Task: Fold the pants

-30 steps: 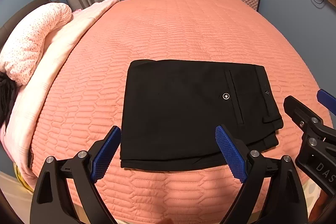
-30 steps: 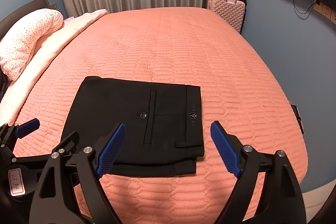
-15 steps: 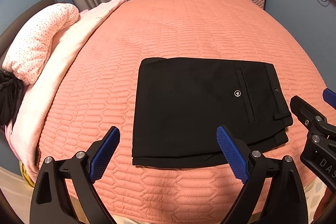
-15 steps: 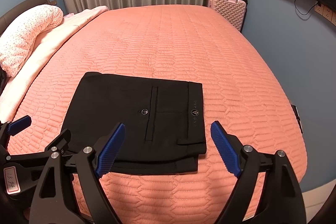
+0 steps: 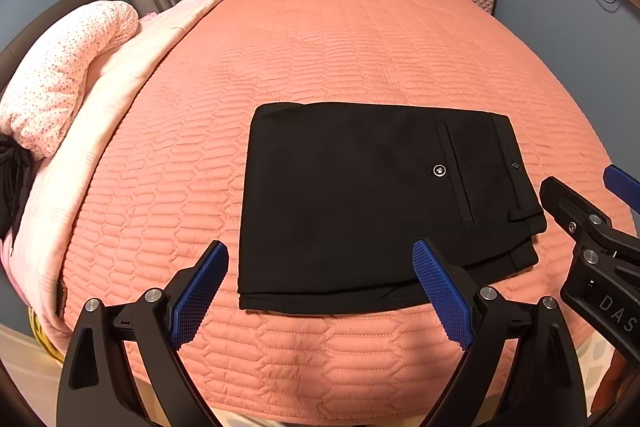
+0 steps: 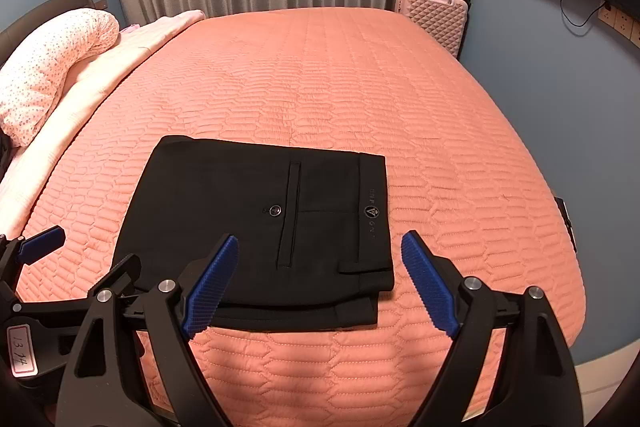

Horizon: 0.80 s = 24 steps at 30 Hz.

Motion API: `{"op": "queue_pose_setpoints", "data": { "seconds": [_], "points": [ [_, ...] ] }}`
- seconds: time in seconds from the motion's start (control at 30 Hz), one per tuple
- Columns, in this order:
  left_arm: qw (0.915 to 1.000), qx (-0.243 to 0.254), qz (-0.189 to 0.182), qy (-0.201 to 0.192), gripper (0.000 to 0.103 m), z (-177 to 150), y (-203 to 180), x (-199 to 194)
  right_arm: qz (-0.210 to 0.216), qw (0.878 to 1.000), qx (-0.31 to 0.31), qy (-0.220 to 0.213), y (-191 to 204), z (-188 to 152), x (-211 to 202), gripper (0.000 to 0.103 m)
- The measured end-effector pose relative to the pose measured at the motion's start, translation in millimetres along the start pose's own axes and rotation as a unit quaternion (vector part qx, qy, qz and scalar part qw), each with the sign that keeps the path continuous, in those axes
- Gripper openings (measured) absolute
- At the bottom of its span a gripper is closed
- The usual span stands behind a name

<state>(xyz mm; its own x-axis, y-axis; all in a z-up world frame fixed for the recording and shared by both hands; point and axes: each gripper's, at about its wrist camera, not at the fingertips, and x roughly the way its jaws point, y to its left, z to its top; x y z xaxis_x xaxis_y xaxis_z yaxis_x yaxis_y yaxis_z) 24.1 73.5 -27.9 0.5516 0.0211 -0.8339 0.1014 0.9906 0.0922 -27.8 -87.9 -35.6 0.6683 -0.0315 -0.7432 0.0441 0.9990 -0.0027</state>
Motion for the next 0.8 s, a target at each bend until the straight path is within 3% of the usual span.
{"op": "queue_pose_setpoints", "data": {
  "seconds": [0.8],
  "points": [
    [1.0000, 0.000, 0.001, 0.007, 0.092, -1.1, 1.1, 3.1, 0.000, 1.000, 0.003, 0.001, 0.0, -1.0, 0.0, 0.082]
  ]
}}
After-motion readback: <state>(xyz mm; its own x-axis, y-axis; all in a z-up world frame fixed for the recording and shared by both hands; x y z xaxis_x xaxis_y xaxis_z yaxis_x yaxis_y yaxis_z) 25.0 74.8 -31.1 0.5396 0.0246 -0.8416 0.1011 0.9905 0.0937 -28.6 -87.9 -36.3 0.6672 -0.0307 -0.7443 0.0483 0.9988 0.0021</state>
